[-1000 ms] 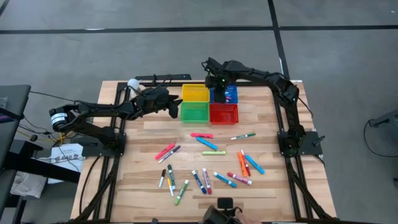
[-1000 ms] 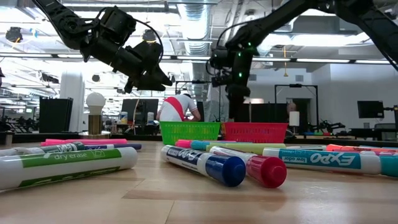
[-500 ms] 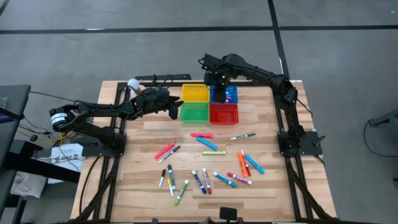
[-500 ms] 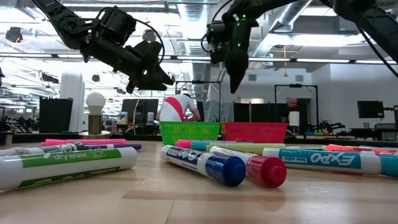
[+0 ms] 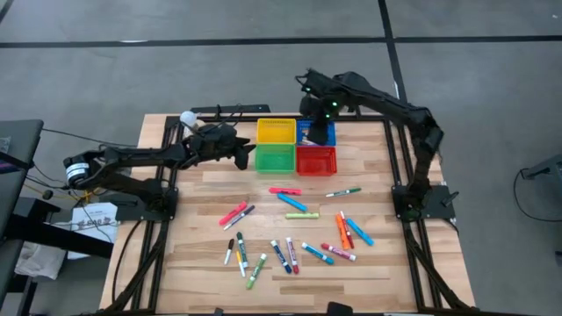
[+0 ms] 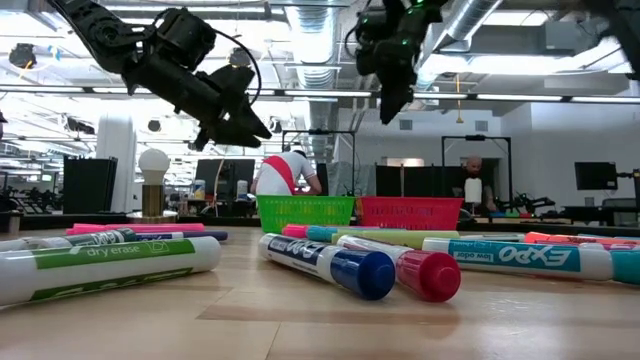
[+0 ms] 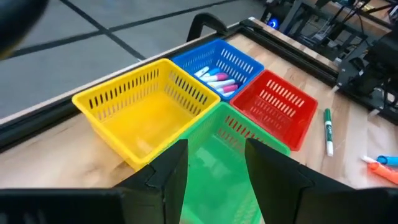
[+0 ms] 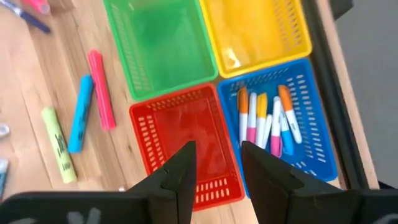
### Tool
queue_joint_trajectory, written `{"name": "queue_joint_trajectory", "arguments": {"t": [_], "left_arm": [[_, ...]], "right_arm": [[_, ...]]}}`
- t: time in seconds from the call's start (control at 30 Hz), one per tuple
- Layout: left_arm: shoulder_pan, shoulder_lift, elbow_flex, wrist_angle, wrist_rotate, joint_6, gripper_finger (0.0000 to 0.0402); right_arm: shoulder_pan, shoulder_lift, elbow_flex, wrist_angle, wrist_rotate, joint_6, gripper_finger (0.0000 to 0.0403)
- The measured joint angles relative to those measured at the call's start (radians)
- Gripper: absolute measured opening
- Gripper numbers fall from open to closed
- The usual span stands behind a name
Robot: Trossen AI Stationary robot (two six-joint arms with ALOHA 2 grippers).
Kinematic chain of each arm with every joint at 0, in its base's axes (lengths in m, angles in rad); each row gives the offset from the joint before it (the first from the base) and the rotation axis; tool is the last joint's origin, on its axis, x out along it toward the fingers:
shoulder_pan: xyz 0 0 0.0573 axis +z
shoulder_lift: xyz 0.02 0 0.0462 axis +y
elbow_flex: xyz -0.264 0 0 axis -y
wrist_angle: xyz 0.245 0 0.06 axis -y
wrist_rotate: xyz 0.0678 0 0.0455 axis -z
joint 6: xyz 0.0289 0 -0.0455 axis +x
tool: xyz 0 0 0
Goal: Pick & Place Markers
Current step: Put the small black highlighter pen into the blue bin
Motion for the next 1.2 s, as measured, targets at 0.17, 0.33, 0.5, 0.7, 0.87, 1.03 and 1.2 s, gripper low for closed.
{"name": "queue_joint_trajectory", "arguments": {"t": [0.17,0.33,0.5,0.7,0.87,1.03,1.2], "left_arm": [[-0.001,-0.096,0.0,-0.025,0.0,0.002,0.0159],[-0.037,-0.196,0.0,-0.041,0.018,0.003,0.0159],[-0.123,-0.249,0.0,-0.041,0.084,0.003,0.0159],[-0.248,-0.255,0.0,-0.042,0.086,-0.047,0.0159],[-0.315,-0.255,0.0,-0.041,0.086,-0.082,0.0159],[-0.356,-0.255,0.0,-0.037,0.086,-0.083,0.0159],[-0.362,-0.255,0.0,-0.026,0.086,-0.11,0.0159]], "right_arm": [[-0.001,-0.164,-0.233,0.161,0.001,0.054,0.0118],[-0.001,-0.335,-0.464,0.274,0.003,0.126,0.0118],[0.001,-0.512,-0.669,0.399,0.003,0.213,0.0118],[0.002,-0.714,-0.846,0.509,0.001,0.29,0.0118],[0.002,-0.863,-0.934,0.559,-0.001,0.325,0.0118],[0.002,-0.999,-1.013,0.629,-0.003,0.37,0.0118],[0.002,-1.129,-1.114,0.725,-0.004,0.441,0.0118]]}}
